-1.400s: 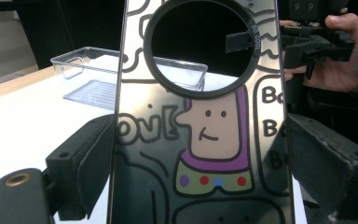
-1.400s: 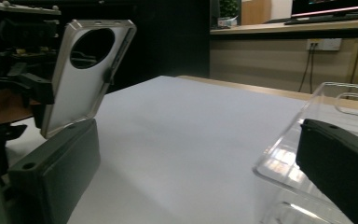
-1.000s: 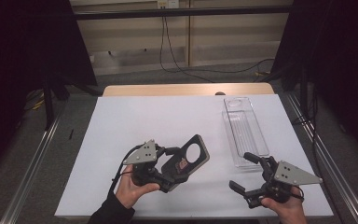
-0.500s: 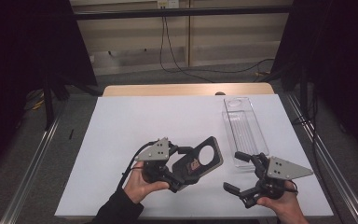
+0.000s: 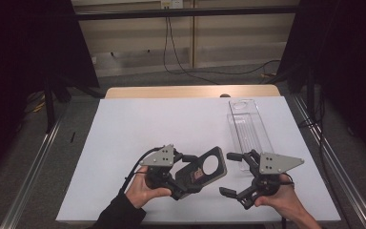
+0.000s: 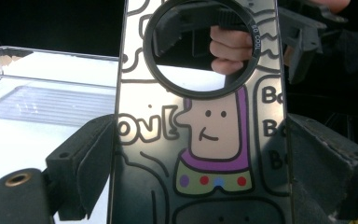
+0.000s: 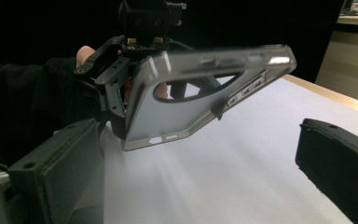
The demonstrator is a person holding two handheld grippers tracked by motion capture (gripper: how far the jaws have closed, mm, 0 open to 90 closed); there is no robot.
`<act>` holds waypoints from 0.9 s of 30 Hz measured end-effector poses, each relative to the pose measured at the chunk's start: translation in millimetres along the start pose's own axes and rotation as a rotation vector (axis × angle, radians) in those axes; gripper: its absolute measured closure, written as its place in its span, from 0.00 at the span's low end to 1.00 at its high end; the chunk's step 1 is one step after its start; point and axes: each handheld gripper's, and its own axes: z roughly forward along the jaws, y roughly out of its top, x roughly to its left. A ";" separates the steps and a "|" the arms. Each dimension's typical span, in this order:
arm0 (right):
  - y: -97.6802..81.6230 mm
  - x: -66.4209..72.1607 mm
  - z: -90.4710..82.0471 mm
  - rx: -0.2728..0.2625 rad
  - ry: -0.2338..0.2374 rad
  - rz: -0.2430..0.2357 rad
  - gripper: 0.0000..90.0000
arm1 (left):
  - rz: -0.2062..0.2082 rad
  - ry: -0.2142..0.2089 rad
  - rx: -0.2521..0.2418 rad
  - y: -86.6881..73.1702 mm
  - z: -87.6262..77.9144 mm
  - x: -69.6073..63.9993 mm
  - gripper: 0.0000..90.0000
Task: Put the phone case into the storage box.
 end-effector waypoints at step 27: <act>12.2 -18.5 25.6 0.101 0.144 -0.038 0.01 | -0.006 -0.036 0.045 -5.4 3.5 -0.7 0.14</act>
